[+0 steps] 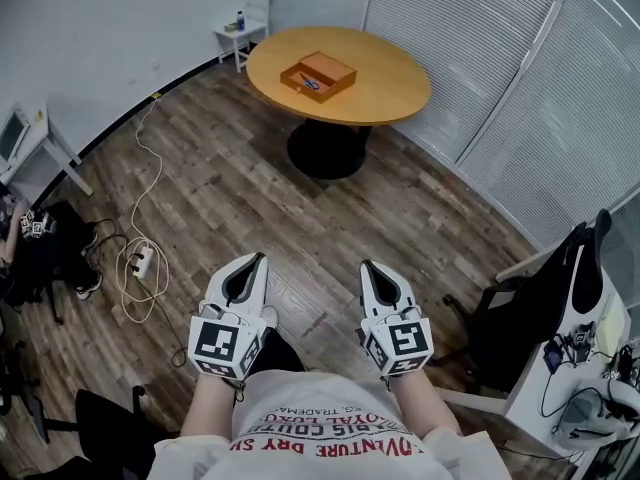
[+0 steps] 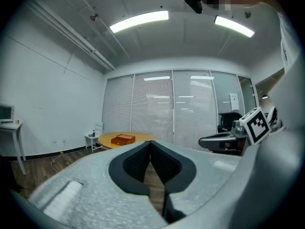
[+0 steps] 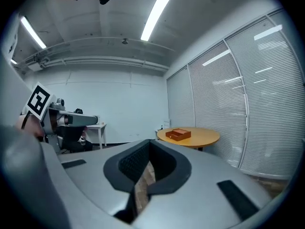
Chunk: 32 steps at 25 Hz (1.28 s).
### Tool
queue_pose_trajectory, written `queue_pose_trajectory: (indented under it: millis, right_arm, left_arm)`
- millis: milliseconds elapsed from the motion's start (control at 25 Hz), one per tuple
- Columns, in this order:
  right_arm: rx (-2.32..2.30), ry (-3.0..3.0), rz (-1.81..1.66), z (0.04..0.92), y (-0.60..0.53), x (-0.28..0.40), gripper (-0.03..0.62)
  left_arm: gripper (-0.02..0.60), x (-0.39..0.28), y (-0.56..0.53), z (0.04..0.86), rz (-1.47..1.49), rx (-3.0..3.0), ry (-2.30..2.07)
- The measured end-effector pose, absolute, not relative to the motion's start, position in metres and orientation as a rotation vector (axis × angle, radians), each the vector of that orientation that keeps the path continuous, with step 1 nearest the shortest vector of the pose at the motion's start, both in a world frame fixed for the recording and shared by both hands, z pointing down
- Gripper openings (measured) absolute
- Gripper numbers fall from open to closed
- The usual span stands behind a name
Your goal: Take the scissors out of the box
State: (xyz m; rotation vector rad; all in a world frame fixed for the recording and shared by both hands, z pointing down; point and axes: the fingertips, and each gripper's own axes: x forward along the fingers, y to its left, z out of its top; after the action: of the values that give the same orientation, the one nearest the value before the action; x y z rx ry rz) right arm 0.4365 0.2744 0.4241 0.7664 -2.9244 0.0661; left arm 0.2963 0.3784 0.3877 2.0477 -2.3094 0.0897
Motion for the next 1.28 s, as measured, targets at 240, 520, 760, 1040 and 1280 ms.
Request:
queue_pose_trajectory:
  millis: [240,520,760,1040,1280]
  right_arm:
    - [0.744,-2.902,0.087,0.425,0.245,0.382,0.008]
    - [0.773,-2.847,0.082,0.421,0.214,0.302,0.008]
    - [0.844,-2.795,0.187,0.419,0.185,0.237,0.008]
    - [0.892,-2.81,0.209,0.408,0.172,0.177,0.009]
    - [0.921,-2.831,0.186,0.408,0.156,0.144,0.008]
  left_arm:
    - [0.009,0.234,0.356,0.388,0.033,1.996,-2.337]
    - [0.009,0.147,0.321,0.38,0.063,2.01,-2.312]
    - [0.009,0.069,0.294,0.378,0.049,2.025,-2.276]
    - [0.009,0.008,0.275,0.375,0.078,2.082,-2.222]
    - [0.009,-0.024,0.266,0.388,0.086,2.065,-2.196]
